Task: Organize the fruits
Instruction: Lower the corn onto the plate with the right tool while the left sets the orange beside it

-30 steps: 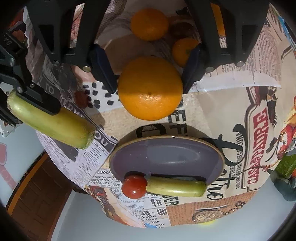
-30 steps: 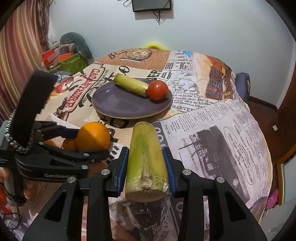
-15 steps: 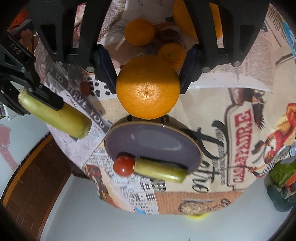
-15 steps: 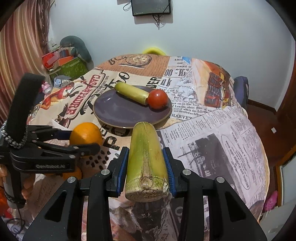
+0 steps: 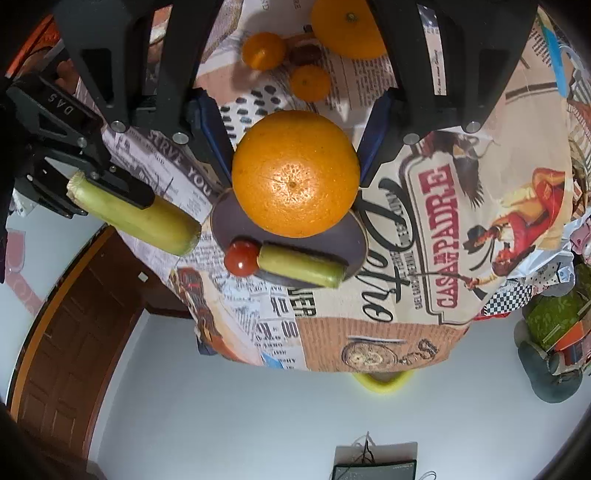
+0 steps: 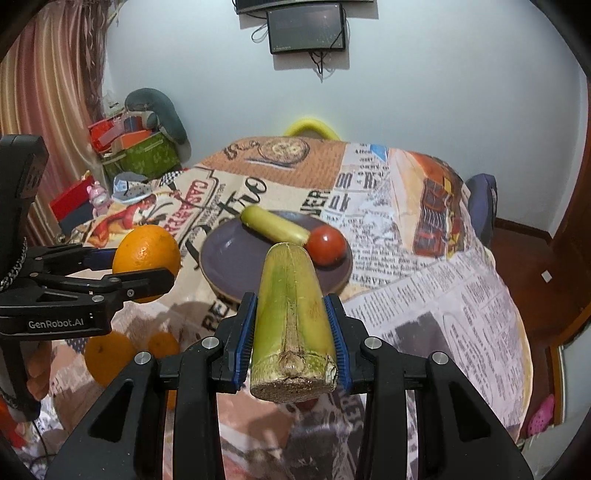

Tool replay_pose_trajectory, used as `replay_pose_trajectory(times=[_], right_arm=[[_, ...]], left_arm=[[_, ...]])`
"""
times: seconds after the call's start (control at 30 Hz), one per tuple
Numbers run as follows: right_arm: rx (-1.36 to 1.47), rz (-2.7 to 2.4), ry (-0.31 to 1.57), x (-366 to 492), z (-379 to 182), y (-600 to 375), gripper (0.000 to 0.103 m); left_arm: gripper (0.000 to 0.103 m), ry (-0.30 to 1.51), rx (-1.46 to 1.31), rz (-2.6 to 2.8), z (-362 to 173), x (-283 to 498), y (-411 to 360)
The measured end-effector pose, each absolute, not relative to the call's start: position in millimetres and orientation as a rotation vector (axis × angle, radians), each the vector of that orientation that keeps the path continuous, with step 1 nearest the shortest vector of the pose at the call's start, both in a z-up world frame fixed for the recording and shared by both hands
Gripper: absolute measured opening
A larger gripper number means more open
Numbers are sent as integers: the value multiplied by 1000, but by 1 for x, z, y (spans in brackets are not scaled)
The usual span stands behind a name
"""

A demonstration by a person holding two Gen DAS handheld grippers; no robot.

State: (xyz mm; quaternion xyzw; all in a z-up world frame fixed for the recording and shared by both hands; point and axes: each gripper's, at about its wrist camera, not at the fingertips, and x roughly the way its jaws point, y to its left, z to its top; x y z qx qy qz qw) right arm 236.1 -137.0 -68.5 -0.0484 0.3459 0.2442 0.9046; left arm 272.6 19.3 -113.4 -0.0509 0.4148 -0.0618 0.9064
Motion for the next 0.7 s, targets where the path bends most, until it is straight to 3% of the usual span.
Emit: replay_pose_trajectory(times=[0.7], right_arm=[[-108,518,700,288,-80,-99,34]], left_arm=[[64,870,-117,-106,-133,333,44]])
